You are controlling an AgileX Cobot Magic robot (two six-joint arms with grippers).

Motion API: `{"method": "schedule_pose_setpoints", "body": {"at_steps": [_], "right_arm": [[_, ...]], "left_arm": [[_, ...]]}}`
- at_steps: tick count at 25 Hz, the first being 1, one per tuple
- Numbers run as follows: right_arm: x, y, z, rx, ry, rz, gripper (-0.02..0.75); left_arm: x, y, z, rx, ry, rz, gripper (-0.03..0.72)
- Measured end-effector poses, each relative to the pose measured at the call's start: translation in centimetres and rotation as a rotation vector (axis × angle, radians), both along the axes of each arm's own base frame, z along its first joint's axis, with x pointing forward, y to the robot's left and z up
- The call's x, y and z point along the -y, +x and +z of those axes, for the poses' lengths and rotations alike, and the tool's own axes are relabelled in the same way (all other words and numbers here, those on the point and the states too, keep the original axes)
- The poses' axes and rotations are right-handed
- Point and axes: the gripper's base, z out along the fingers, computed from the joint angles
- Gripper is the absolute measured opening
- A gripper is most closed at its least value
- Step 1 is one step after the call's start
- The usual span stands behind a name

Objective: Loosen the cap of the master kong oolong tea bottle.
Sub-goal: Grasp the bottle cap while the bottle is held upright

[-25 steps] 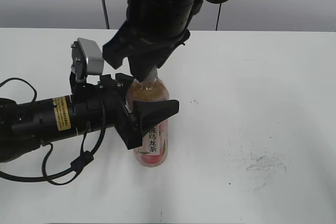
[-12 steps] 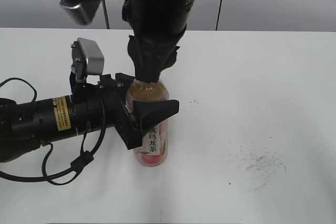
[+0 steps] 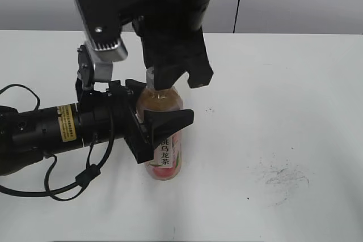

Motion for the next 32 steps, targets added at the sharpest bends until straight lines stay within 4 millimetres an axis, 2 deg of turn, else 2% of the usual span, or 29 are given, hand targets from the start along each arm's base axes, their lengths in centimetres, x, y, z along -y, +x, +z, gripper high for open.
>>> {"method": "schedule_pose_setpoints", "body": {"at_steps": [9,12,15,17,19,21,23,25,32], "right_arm": [[-0.18,-0.26,0.04,0.158,-0.084,0.680,0.272],[-0.19,-0.28,0.05,0.194,-0.102,0.808,0.272],[-0.20,-0.28,0.07,0.199,-0.108,0.820,0.272],[-0.16,-0.24,0.08,0.184,-0.109,0.742,0.272],[-0.21,-0.31,0.07,0.141,-0.089,0.572,0.283],[-0.29,-0.37,0.08,0.088,-0.053,0.378,0.377],[-0.42,-0.51,0.08,0.026,-0.013,0.167,0.542],[-0.40,-0.49,0.08,-0.042,0.028,-0.086,0.620],[-0.27,-0.33,0.07,-0.198,0.129,-0.735,0.536]], "left_arm": [[0.01,-0.13,0.00,0.007,0.001,-0.015,0.447],[0.02,-0.15,0.00,0.007,0.002,-0.018,0.447],[0.02,-0.16,0.00,0.007,0.001,-0.018,0.447],[0.02,-0.16,0.00,0.007,0.001,-0.018,0.447],[0.03,-0.14,0.02,0.008,0.001,-0.018,0.447],[0.03,-0.14,0.02,0.007,0.001,-0.018,0.447],[0.04,-0.11,0.02,0.007,0.001,-0.017,0.447],[0.04,-0.11,0.02,0.007,0.001,-0.017,0.447],[0.04,-0.11,0.02,0.006,0.000,-0.017,0.447]]}}
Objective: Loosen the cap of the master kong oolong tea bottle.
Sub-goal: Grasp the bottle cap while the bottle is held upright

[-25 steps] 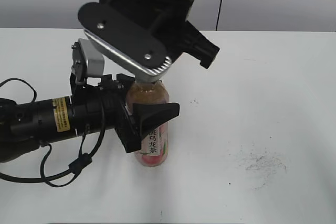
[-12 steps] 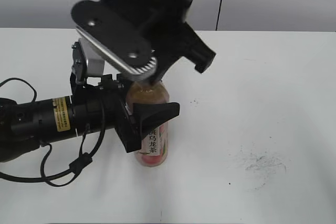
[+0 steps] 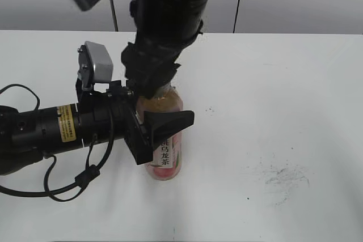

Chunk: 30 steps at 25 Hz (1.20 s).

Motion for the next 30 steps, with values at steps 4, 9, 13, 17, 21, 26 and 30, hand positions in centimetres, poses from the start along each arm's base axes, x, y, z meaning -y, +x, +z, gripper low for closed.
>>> {"method": "schedule_pose_setpoints", "body": {"at_steps": [4,9,13,17,21,26,30], "right_arm": [[0.14,0.16,-0.01,-0.078,0.053,-0.370,0.531],[0.14,0.17,-0.01,-0.146,0.102,-0.634,0.529],[0.12,0.14,-0.01,-0.171,0.118,-0.711,0.489],[0.09,0.10,0.00,-0.179,0.123,-0.724,0.391],[0.02,0.01,0.00,-0.184,0.120,-0.676,0.271],[0.02,0.01,0.00,-0.159,0.103,-0.573,0.270],[0.00,-0.01,0.00,-0.097,0.063,-0.335,0.270]], "left_arm": [[0.01,0.03,0.01,0.000,0.000,0.000,0.447],[0.01,0.03,0.01,0.000,0.000,0.000,0.447],[0.01,0.04,0.01,0.000,0.000,0.002,0.447],[0.00,0.05,0.01,-0.001,0.000,0.003,0.447],[0.00,0.05,0.01,-0.001,0.000,0.003,0.447],[0.00,0.05,0.01,-0.002,0.000,0.003,0.447],[0.00,0.05,0.01,-0.002,0.000,0.003,0.447]]}}
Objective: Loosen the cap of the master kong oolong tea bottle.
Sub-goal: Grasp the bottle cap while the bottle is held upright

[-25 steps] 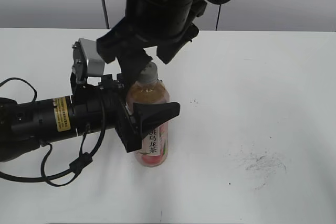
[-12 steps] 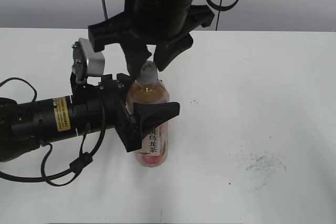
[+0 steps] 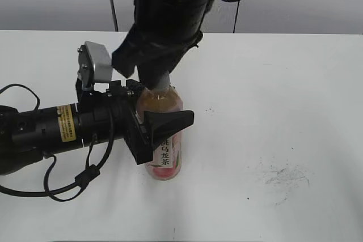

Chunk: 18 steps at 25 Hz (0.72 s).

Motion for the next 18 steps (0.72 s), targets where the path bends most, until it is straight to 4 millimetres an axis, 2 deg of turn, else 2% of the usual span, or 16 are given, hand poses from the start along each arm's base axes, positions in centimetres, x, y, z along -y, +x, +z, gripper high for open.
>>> {"method": "schedule_pose_setpoints", "body": {"at_steps": [10,15,18], "right_arm": [[-0.02,-0.03,0.00,0.230,-0.141,0.851,0.270],[-0.09,-0.14,0.00,0.380,-0.220,1.414,0.270],[-0.09,-0.15,0.00,0.456,-0.264,1.687,0.270]], "left_arm": [[0.01,-0.02,-0.01,0.002,0.002,-0.003,0.447],[0.01,-0.03,-0.01,0.003,0.002,-0.004,0.447],[0.01,-0.03,-0.01,0.003,0.002,-0.004,0.447]]}}
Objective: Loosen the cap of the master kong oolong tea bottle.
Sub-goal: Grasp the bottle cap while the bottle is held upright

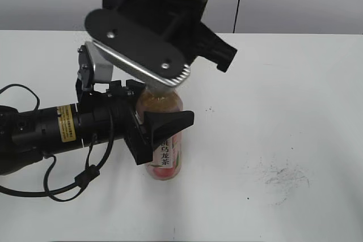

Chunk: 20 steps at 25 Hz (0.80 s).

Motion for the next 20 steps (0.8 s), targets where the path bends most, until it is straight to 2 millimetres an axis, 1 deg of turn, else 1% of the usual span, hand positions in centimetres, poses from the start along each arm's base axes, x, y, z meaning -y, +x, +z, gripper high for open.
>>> {"method": "schedule_pose_setpoints", "body": {"at_steps": [2,5,7,9,12,14,18,19,20], "right_arm": [[0.00,0.00,0.00,0.049,-0.026,0.173,0.270],[0.02,0.02,0.00,0.108,-0.056,0.389,0.270],[0.03,0.04,0.00,0.135,-0.069,0.485,0.270],[0.05,0.06,0.01,0.149,-0.076,0.536,0.270],[0.10,0.13,0.01,0.151,-0.075,0.549,0.270],[0.10,0.12,0.01,0.144,-0.071,0.528,0.270],[0.10,0.12,0.01,0.105,-0.051,0.390,0.277],[0.10,0.13,0.01,0.087,-0.042,0.327,0.303],[0.06,0.09,0.02,0.066,-0.027,0.267,0.350]], "left_arm": [[0.00,0.01,0.00,-0.001,-0.001,0.001,0.447],[-0.01,0.02,0.01,-0.002,-0.002,0.003,0.447],[-0.01,0.02,0.01,-0.003,-0.002,0.003,0.447],[-0.02,0.01,-0.01,-0.004,-0.002,0.004,0.447],[-0.02,0.01,-0.01,-0.004,-0.002,0.004,0.447],[-0.02,0.01,-0.01,-0.004,-0.002,0.004,0.447],[-0.02,0.01,-0.01,-0.004,-0.002,0.004,0.447],[-0.02,0.01,0.00,-0.004,-0.002,0.004,0.447],[-0.02,0.01,0.00,-0.004,-0.003,0.004,0.447]]}}
